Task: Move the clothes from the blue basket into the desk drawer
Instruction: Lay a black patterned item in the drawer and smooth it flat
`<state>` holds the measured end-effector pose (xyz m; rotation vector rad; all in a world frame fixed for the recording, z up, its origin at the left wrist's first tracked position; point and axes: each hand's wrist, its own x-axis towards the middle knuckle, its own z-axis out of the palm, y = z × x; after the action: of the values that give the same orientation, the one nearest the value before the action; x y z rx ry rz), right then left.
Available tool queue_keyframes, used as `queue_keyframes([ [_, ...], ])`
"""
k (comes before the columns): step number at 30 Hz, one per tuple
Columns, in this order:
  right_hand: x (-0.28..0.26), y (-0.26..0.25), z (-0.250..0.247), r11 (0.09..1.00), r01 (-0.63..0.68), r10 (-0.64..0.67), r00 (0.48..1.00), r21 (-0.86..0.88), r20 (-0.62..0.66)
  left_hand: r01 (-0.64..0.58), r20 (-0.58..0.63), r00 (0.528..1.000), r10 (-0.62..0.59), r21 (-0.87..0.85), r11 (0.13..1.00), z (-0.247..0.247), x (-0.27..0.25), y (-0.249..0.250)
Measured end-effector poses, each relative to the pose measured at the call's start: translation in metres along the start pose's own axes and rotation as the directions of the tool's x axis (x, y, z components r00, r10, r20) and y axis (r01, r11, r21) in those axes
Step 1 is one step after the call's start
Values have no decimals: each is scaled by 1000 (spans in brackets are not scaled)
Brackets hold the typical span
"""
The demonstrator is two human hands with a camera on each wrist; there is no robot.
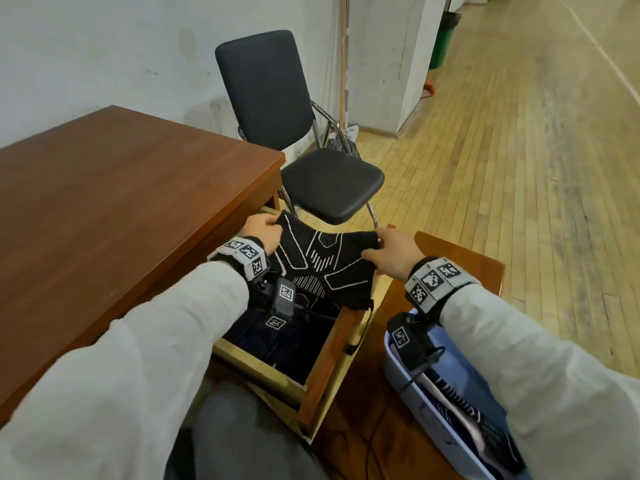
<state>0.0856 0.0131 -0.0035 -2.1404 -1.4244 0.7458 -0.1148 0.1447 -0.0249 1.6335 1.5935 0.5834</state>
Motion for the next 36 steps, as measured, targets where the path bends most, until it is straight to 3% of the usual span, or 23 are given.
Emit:
queue_keyframes([
  [4,25,-10,18,999,22,-20,999,-45,32,31,-75,997,-28,35,999,-1,24,-17],
  [7,40,-12,33,998,33,-28,992,-44,125,49,-113,993,-43,47,998,2,39,-33],
  [11,60,-11,49,970,118,-76,978,-214,194,79,-56,996,-76,65,995,12,59,-54],
  [16,83,-5,65,853,224,-85,951,-471,297,98,-6,995,-98,47,994,28,72,-70],
  [28,97,5,83,743,292,40,879,-602,475,167,63,983,-171,70,984,58,80,-91],
  [36,96,9,88,647,274,109,891,-712,442,220,135,958,-251,212,952,62,82,-95],
])
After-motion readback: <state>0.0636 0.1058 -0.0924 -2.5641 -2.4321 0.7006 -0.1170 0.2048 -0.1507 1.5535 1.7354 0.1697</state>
